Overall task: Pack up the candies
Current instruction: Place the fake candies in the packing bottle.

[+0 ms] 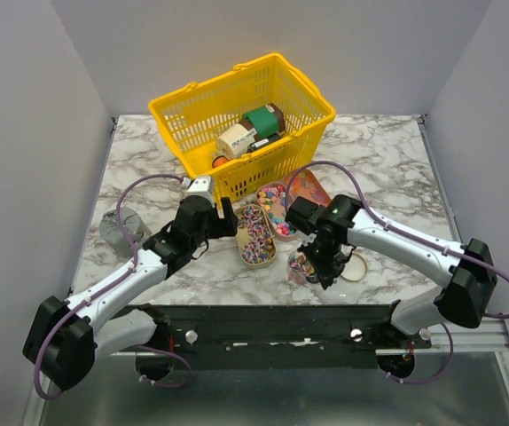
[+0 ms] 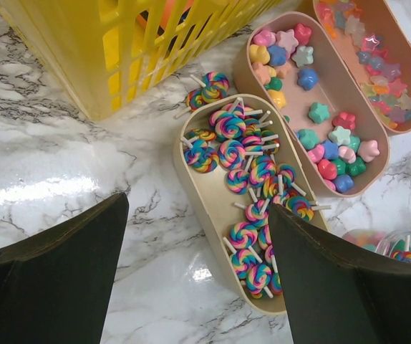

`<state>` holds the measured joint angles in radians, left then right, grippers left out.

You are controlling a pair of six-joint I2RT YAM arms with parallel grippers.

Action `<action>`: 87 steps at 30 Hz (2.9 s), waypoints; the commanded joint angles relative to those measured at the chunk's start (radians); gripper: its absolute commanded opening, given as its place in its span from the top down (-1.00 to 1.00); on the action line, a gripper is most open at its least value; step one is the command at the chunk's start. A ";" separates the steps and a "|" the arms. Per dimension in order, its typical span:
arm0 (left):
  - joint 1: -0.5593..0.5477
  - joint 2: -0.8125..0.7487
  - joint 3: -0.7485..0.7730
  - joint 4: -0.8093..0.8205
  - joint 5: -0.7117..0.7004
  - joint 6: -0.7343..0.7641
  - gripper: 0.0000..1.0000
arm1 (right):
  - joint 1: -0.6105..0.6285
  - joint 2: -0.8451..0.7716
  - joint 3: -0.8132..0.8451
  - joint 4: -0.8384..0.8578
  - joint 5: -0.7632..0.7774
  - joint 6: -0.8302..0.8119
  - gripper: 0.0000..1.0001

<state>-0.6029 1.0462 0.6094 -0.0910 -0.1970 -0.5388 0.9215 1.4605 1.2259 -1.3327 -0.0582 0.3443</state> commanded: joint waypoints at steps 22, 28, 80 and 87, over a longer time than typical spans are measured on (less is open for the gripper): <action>0.006 0.011 0.000 0.031 0.007 -0.009 -0.82 | -0.168 -0.129 -0.043 -0.200 -0.210 0.021 0.99; 0.006 0.005 -0.005 0.024 -0.007 -0.009 -0.82 | -0.191 -0.163 -0.120 -0.198 -0.267 -0.005 0.99; 0.005 0.046 0.096 0.148 0.280 -0.127 -0.98 | -0.009 -0.181 -0.022 0.576 0.101 -0.334 0.99; 0.005 0.017 0.119 0.097 0.265 -0.142 -0.96 | -0.004 -0.184 -0.029 0.541 0.127 -0.219 0.99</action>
<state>-0.5957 1.0901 0.7013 -0.0021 0.0387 -0.6579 0.9043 1.2697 1.1912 -0.7902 0.0769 0.0612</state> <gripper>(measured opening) 0.985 0.147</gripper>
